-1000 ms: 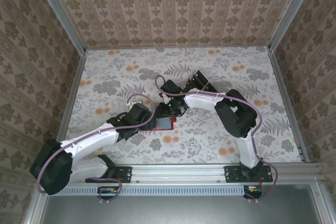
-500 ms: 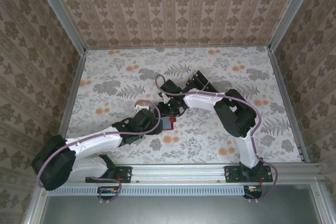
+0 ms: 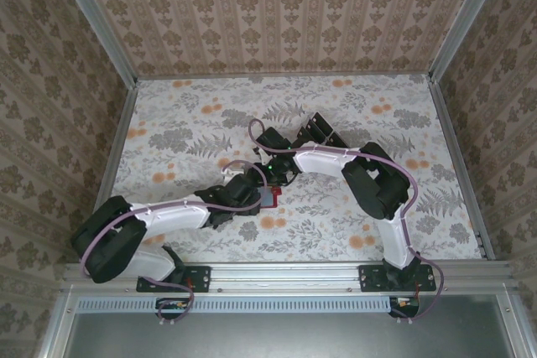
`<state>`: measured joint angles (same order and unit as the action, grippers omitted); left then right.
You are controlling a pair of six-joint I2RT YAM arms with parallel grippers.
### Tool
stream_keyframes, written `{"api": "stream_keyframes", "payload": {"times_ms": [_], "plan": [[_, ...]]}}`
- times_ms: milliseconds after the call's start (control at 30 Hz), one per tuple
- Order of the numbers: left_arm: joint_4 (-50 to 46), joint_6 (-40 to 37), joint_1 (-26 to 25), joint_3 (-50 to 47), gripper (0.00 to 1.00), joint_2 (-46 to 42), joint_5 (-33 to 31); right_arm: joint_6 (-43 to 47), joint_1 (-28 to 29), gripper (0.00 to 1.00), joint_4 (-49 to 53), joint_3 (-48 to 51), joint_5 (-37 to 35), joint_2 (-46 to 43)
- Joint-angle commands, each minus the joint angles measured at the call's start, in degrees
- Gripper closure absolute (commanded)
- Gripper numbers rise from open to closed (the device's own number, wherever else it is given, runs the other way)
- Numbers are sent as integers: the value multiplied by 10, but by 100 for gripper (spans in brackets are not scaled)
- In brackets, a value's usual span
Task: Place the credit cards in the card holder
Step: Flip over the card slot in the card holder.
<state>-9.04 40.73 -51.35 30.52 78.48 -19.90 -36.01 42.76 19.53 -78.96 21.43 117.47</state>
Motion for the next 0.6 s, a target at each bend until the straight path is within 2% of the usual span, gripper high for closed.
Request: {"api": "stream_keyframes", "payload": {"times_ms": [0, 167, 567], "plan": [[-33, 21, -4, 7, 0, 9, -26, -10, -3, 51, 4, 21, -17, -45], [-32, 35, -4, -1, 0, 8, -28, -19, -3, 51, -2, 48, -33, -80], [-25, 41, -4, -11, 0, 8, -27, -35, -3, 51, -16, 80, -38, -73]]}}
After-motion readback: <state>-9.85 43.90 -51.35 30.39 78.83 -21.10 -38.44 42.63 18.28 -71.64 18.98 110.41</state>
